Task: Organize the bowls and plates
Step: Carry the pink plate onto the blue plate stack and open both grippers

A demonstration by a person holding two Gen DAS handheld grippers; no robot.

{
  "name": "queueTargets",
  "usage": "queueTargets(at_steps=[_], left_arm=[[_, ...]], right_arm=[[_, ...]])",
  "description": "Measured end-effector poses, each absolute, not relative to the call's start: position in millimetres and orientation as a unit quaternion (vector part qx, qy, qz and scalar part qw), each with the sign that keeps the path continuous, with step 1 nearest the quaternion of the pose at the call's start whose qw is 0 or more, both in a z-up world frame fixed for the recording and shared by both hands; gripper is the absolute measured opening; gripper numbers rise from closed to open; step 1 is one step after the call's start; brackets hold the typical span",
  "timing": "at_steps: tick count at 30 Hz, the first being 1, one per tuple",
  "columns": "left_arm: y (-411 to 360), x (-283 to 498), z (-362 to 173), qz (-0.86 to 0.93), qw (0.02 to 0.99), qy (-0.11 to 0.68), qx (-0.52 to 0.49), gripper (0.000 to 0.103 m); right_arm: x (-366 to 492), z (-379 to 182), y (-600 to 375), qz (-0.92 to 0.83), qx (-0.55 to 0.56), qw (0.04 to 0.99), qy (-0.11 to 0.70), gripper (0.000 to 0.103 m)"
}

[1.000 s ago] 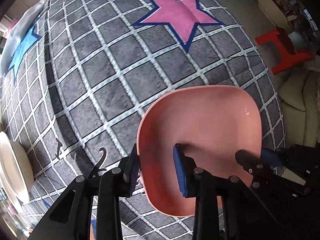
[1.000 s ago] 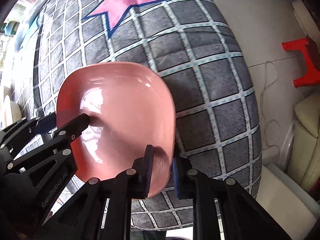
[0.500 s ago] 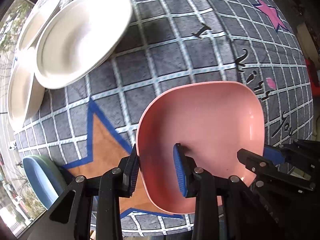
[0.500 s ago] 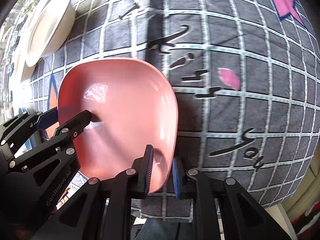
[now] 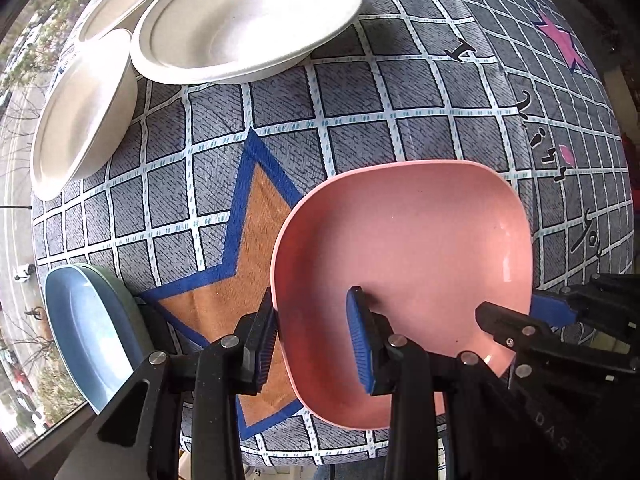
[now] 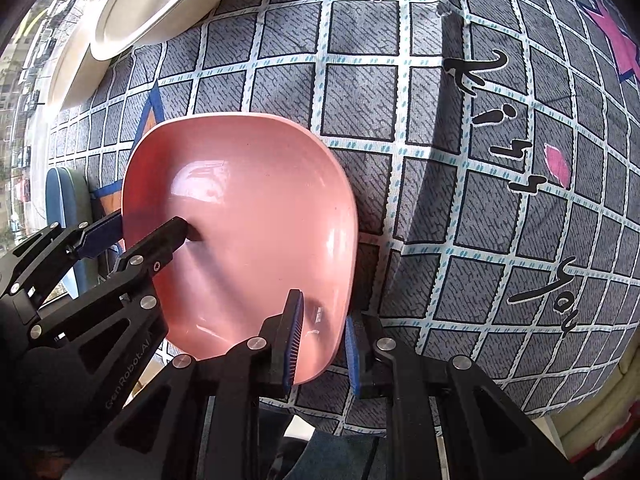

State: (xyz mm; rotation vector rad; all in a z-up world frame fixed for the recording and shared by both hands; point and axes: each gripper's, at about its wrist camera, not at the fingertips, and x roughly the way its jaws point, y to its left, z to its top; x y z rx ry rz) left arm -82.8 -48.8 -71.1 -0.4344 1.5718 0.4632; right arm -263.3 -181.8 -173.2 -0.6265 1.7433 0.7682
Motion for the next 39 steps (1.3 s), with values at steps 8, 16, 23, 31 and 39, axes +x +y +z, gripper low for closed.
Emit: queueTargets(at_steps=[8,16,23,31,39], left_arm=[[-34,-93,-74,0.193,0.66,0.695,-0.211,0.036],[-6,-113,-42,0.214,0.676,0.669,-0.223,0.036],[26,-134,-13,0.244,0.688,0.641,-0.238,0.036],[74,-165,4,0.283,0.681,0.628,-0.249,0.036],[103,-221,12,0.315,0.665,0.624,-0.265,0.036]], right_arm=[[-291,-199,-165,0.31,-0.279,0.524,0.743,0.021],[-337,-190,-122,0.332,-0.3,0.514,0.732,0.021],[-353,-167,-83,0.349,-0.303,0.524,0.716,0.021],[-375,-146,-25,0.384,-0.308,0.525,0.694,0.021],[-448,-150,26,0.429,-0.323,0.486,0.689,0.021]])
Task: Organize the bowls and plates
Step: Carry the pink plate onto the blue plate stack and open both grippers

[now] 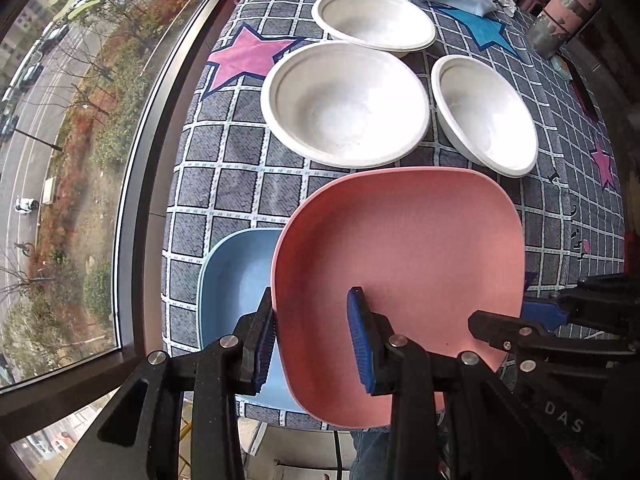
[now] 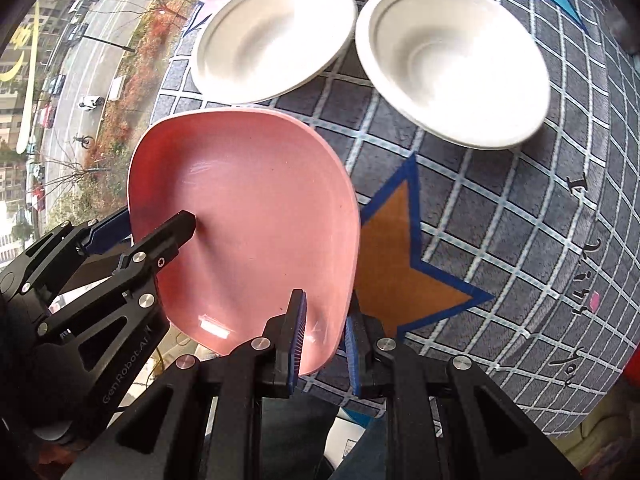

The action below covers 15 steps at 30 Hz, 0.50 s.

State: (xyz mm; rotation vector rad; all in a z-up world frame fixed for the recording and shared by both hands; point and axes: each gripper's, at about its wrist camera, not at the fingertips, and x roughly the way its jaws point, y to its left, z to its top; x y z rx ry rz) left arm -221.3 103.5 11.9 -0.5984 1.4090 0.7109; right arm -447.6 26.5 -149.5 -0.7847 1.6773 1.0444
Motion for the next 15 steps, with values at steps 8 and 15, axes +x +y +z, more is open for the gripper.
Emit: queueTargets(at_steps=[8,15], left_arm=[[117,-268,-8,0.335,0.639,0.637,-0.271,0.036],[123,-273,-26,0.336,0.633,0.648,-0.257,0.042]], right_arm=[[-511,-175,59,0.446,-0.339,0.452,0.694,0.021],[-522,-206,58,0.426,-0.342,0.451,0.706,0.021]])
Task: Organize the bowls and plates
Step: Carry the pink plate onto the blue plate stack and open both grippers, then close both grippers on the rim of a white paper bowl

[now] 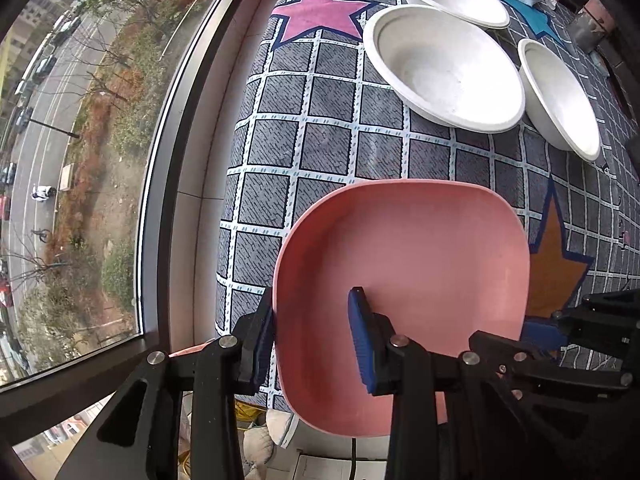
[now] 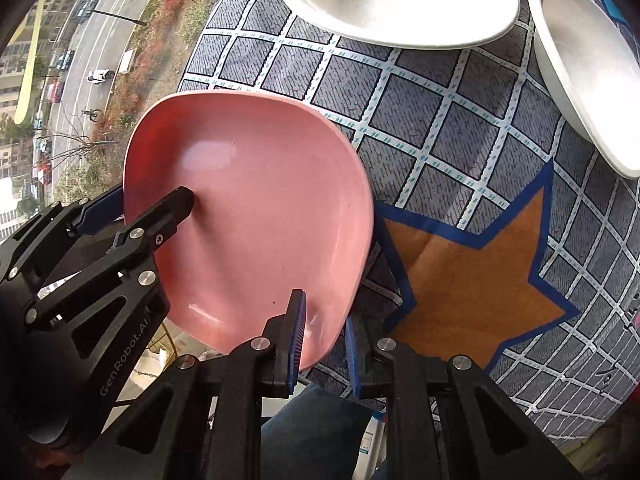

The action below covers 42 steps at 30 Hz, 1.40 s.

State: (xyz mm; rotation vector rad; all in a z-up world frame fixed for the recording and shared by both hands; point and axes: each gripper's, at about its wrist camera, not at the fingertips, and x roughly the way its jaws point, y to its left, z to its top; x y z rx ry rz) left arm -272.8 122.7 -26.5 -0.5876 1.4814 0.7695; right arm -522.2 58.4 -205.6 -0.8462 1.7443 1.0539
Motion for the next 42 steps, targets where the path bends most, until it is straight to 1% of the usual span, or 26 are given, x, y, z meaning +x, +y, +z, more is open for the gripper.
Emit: queueTargets(at_steps=[1,2,3,4,5,6,7,8,10,15,17,23,27,30,31,37,42], left_arm=[[123,-273,-27,0.335,0.635,0.647,-0.257,0.045],[121,-274,-26,0.332,0.636,0.646,-0.261,0.052],[121,-275,-26,0.333,0.635,0.646,-0.262,0.063],[119,-276,-23,0.343,0.634,0.644,-0.256,0.068],[120,-278,-22,0.352,0.634,0.641,-0.249,0.076],[121,-281,-19,0.36,0.635,0.637,-0.247,0.079],[123,-284,-17,0.365,0.636,0.632,-0.251,0.079],[127,-288,-15,0.369,0.636,0.626,-0.261,0.08],[134,-296,-13,0.375,0.635,0.616,-0.277,0.081],[138,-305,-9,0.382,0.634,0.606,-0.293,0.082],[135,-302,-9,0.377,0.636,0.605,-0.297,0.082],[119,-271,-2,0.351,0.646,0.607,-0.303,0.082],[108,-247,3,0.329,0.658,0.61,-0.295,0.082],[98,-230,4,0.312,0.669,0.614,-0.281,0.082],[95,-224,6,0.306,0.672,0.614,-0.28,0.082],[88,-187,13,0.284,0.686,0.611,-0.275,0.082],[96,-156,31,0.285,0.705,0.596,-0.259,0.082]], right_arm=[[-520,-211,60,0.425,-0.341,0.449,0.708,0.021],[-519,-213,60,0.426,-0.338,0.448,0.709,0.021],[-516,-211,59,0.426,-0.337,0.449,0.709,0.022],[-515,-210,60,0.427,-0.339,0.451,0.706,0.023],[-512,-207,57,0.429,-0.343,0.455,0.701,0.026],[-507,-203,53,0.43,-0.348,0.461,0.694,0.029],[-502,-200,50,0.43,-0.353,0.469,0.686,0.047],[-493,-193,42,0.433,-0.356,0.478,0.677,0.071],[-485,-183,39,0.446,-0.344,0.49,0.665,0.088],[-450,-178,12,0.416,-0.315,0.513,0.681,0.088],[-434,-171,-16,0.396,-0.3,0.52,0.695,0.088],[-398,-185,-64,0.333,-0.27,0.531,0.731,0.088],[-370,-183,-100,0.31,-0.254,0.534,0.744,0.088],[-353,-176,-111,0.308,-0.245,0.54,0.744,0.088],[-330,-171,-127,0.309,-0.244,0.542,0.743,0.088],[-292,-155,-139,0.311,-0.243,0.56,0.728,0.088],[-244,-140,-123,0.311,-0.242,0.581,0.712,0.088]])
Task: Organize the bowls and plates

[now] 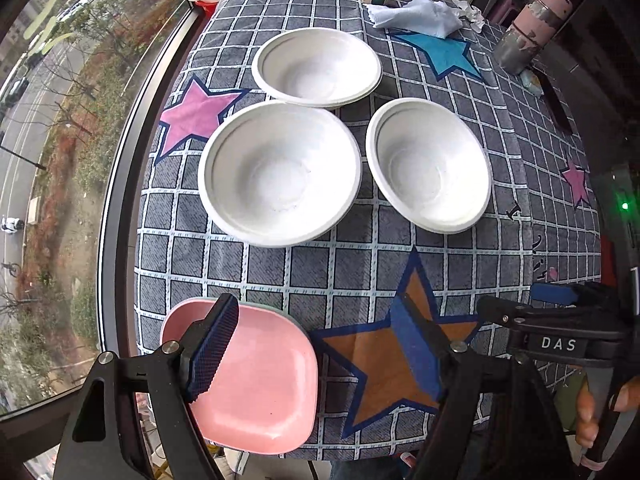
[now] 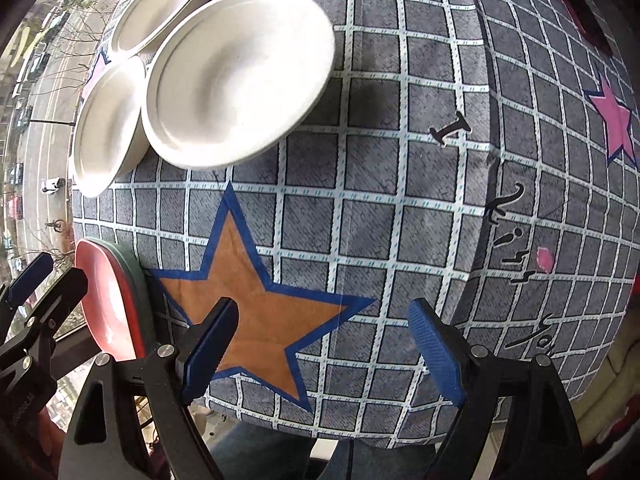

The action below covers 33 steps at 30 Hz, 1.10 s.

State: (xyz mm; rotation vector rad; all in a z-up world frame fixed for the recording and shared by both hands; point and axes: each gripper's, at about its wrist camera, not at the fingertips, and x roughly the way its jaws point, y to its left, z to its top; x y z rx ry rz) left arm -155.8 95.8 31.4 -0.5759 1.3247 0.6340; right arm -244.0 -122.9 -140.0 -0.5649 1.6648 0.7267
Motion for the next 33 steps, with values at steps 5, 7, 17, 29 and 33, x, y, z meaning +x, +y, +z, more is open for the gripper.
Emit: queueTargets(at_steps=[5,7,17,29,33], left_arm=[[114,-115,40,0.291,0.719,0.584,-0.239,0.082],[121,-98,37,0.293,0.717,0.589,-0.231,0.082],[137,-28,-5,0.266,0.707,0.638,-0.148,0.081],[129,8,-37,0.228,0.684,0.685,-0.104,0.077],[113,18,-45,0.203,0.678,0.699,-0.106,0.058]], right_arm=[[-194,-130,-108,0.305,-0.214,0.607,0.702,0.088],[-178,-130,-101,0.303,-0.206,0.614,0.699,0.088],[-115,-160,-81,0.286,-0.181,0.609,0.718,0.088],[-115,-177,-70,0.333,-0.185,0.578,0.722,0.031],[-116,-179,-81,0.338,-0.166,0.565,0.734,0.019]])
